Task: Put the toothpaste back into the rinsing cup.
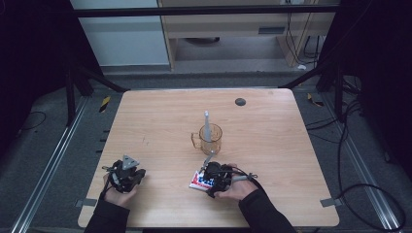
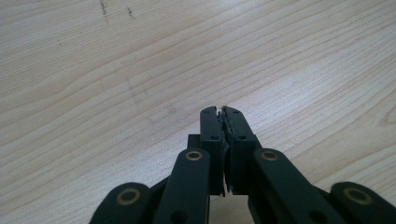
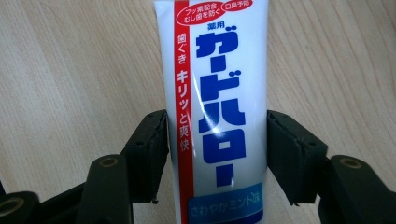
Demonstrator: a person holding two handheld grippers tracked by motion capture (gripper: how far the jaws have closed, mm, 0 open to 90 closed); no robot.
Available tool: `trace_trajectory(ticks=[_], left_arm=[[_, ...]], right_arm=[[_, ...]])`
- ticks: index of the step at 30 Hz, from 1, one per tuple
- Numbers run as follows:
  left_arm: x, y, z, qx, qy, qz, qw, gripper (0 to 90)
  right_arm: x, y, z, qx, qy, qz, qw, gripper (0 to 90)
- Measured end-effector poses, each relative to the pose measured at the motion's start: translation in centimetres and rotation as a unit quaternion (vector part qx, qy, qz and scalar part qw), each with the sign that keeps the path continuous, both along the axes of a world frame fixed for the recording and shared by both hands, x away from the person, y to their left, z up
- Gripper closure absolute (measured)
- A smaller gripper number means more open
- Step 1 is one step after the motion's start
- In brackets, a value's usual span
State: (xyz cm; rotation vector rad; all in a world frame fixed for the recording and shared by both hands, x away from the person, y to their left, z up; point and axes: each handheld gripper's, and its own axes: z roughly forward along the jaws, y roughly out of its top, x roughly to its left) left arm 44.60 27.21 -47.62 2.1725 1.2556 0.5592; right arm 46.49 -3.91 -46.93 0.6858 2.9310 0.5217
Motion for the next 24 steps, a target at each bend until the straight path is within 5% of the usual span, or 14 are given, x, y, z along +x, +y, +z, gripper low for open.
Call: trace_trajectory(ticks=[16, 24], left_arm=[[0.0, -0.02, -0.02, 0.0, 0.0, 0.001, 1.0, 87.3], [-0.01, -0.02, -0.02, 0.002, -0.001, 0.001, 1.0, 87.4]], right_arm=[[0.16, 0.53, -0.2, -0.025, 0.009, 0.001, 0.9996, 43.7], [0.33, 0.63, 0.01, -0.033, 0.012, 0.005, 0.9994, 51.5]])
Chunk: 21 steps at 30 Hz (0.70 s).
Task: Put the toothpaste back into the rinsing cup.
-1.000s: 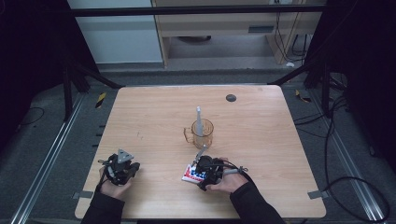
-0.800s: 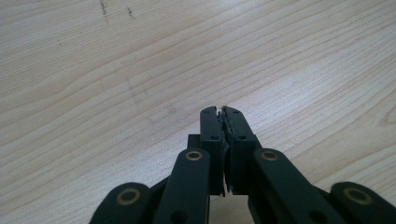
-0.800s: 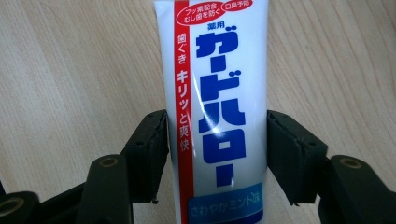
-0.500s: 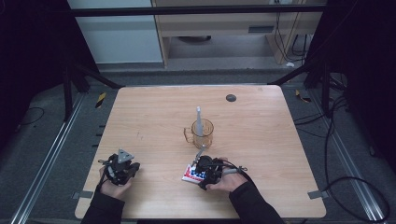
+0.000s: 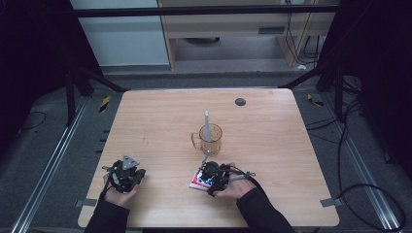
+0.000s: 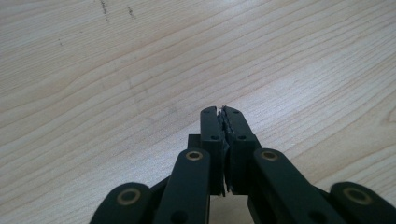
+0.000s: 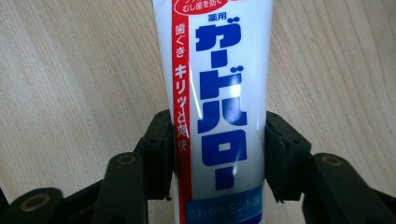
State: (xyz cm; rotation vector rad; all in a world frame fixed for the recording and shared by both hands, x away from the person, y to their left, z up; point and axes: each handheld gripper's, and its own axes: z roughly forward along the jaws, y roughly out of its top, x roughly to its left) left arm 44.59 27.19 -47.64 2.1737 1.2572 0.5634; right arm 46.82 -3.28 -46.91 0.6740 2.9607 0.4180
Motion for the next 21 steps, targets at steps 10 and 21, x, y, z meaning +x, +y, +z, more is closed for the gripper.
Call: trace_trajectory(ticks=[10, 21], left_arm=[[0.0, 0.0, 0.0, 0.0, 0.0, 0.0, 1.0, 87.4], [0.0, 0.0, 0.0, 0.0, 0.0, -0.001, 1.0, 87.4]], right_arm=[[-0.1, 0.0, 0.7, 0.001, -0.002, -0.003, 1.0, 65.1], [-1.0, -1.2, 2.2, 0.056, -0.017, -0.021, 0.9981, 68.0]])
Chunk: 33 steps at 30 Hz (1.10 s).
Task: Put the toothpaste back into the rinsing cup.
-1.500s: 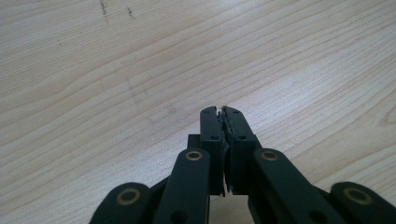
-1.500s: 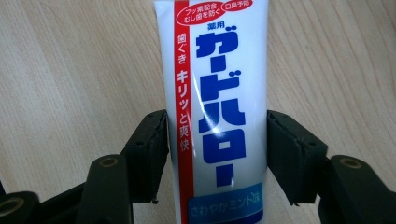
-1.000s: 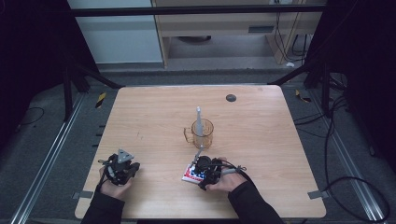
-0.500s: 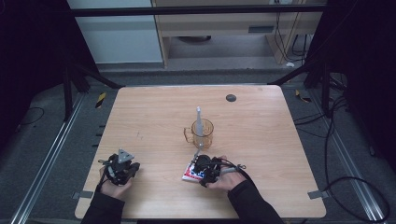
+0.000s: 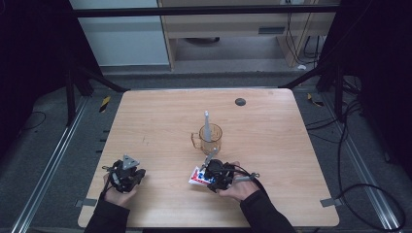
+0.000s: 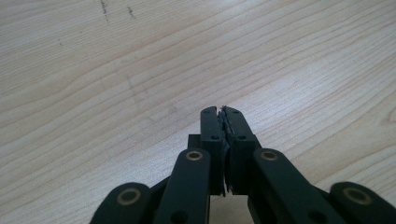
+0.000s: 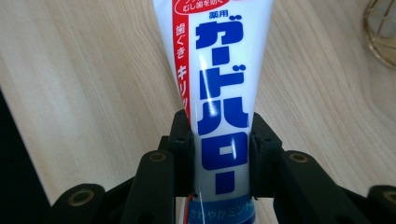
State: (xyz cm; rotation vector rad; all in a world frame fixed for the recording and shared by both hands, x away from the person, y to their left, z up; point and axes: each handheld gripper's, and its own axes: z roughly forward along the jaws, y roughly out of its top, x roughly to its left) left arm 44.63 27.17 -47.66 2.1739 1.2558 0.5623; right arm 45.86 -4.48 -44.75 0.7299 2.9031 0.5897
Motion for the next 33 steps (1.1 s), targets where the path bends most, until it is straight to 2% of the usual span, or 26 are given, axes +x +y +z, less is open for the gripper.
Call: trace_trajectory(ticks=[5, 8, 15, 18, 23, 27, 33], left_arm=[[0.0, 0.0, 0.0, 0.0, 0.001, 0.0, 1.0, 87.4], [0.0, 0.0, 0.0, 0.0, 0.0, 0.0, 1.0, 87.5], [0.0, 0.0, 0.0, -0.001, 0.001, 0.001, 1.0, 87.5], [0.0, 0.0, 0.0, -0.001, 0.001, 0.001, 1.0, 87.5], [0.0, 0.0, 0.0, -0.001, 0.001, 0.001, 1.0, 87.5], [0.0, 0.0, 0.0, -0.001, 0.001, 0.001, 1.0, 87.5], [0.0, 0.0, 0.0, -0.001, 0.001, 0.001, 1.0, 87.5]], right_arm=[[-0.6, -1.4, 0.8, 0.04, -0.014, -0.011, 0.9991, 68.0], [-0.9, -2.4, 1.3, 0.06, -0.025, -0.026, 0.9976, 68.0], [-1.3, -5.0, 2.3, 0.107, -0.054, -0.065, 0.9906, 68.1], [-1.5, -6.0, 2.7, 0.12, -0.066, -0.084, 0.987, 68.1], [-1.6, -7.6, 3.3, 0.151, -0.094, -0.114, 0.9775, 68.2], [-1.5, -8.4, 4.0, 0.176, -0.116, -0.137, 0.9679, 68.2], [-1.0, -9.1, 4.7, 0.2, -0.146, -0.166, 0.9545, 68.2]])
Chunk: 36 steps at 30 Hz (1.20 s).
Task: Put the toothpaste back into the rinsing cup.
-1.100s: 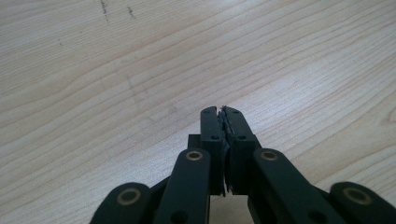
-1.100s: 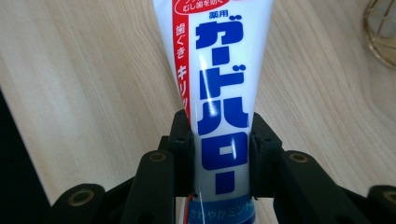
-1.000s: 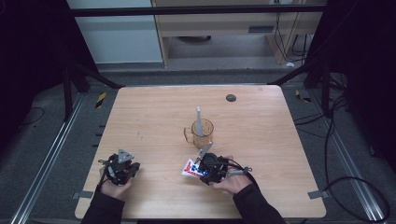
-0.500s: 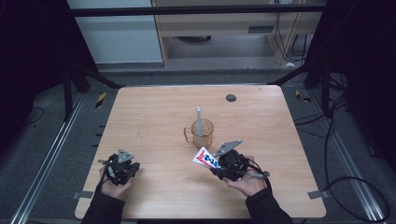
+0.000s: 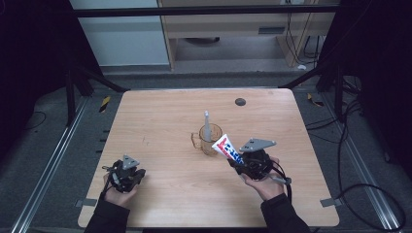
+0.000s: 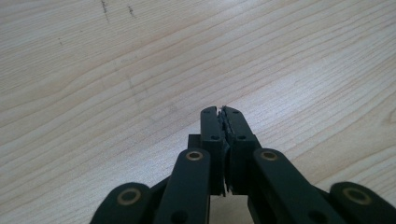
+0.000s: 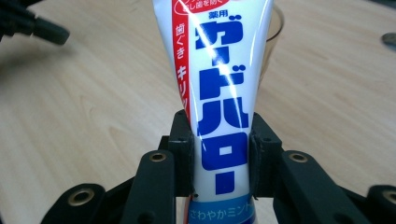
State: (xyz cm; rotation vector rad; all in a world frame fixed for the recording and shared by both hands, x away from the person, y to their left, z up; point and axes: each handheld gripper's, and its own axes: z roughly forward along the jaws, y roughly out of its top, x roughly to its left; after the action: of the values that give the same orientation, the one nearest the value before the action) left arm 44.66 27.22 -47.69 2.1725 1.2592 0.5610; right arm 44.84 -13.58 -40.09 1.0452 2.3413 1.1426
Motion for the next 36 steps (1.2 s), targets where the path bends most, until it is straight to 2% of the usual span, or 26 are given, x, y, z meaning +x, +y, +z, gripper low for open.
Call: trace_trajectory(ticks=[4, 7, 12, 20, 31, 36], left_arm=[[0.0, 0.0, 0.0, -0.001, 0.0, 0.001, 1.0, 87.5], [0.0, 0.0, 0.0, -0.001, 0.0, 0.001, 1.0, 87.5], [0.0, 0.0, 0.0, -0.001, 0.0, 0.001, 1.0, 87.5], [0.0, 0.0, 0.0, 0.0, 0.0, 0.001, 1.0, 87.5], [0.0, 0.1, 0.0, 0.0, 0.001, 0.002, 1.0, 87.6], [0.0, 0.1, -0.1, -0.001, 0.002, 0.001, 1.0, 87.6]], right_arm=[[0.6, -0.3, 0.3, 0.016, -0.027, -0.025, 0.9992, 68.0], [1.0, -0.6, 0.6, 0.033, -0.037, -0.042, 0.9979, 68.0], [1.7, -0.8, 1.1, 0.052, -0.06, -0.07, 0.9943, 67.8], [3.3, -1.0, 1.6, 0.085, -0.098, -0.119, 0.9844, 67.6], [5.6, -0.2, 1.9, 0.116, -0.12, -0.147, 0.9749, 67.6], [6.4, 0.1, 1.9, 0.143, -0.129, -0.169, 0.9664, 67.6]])
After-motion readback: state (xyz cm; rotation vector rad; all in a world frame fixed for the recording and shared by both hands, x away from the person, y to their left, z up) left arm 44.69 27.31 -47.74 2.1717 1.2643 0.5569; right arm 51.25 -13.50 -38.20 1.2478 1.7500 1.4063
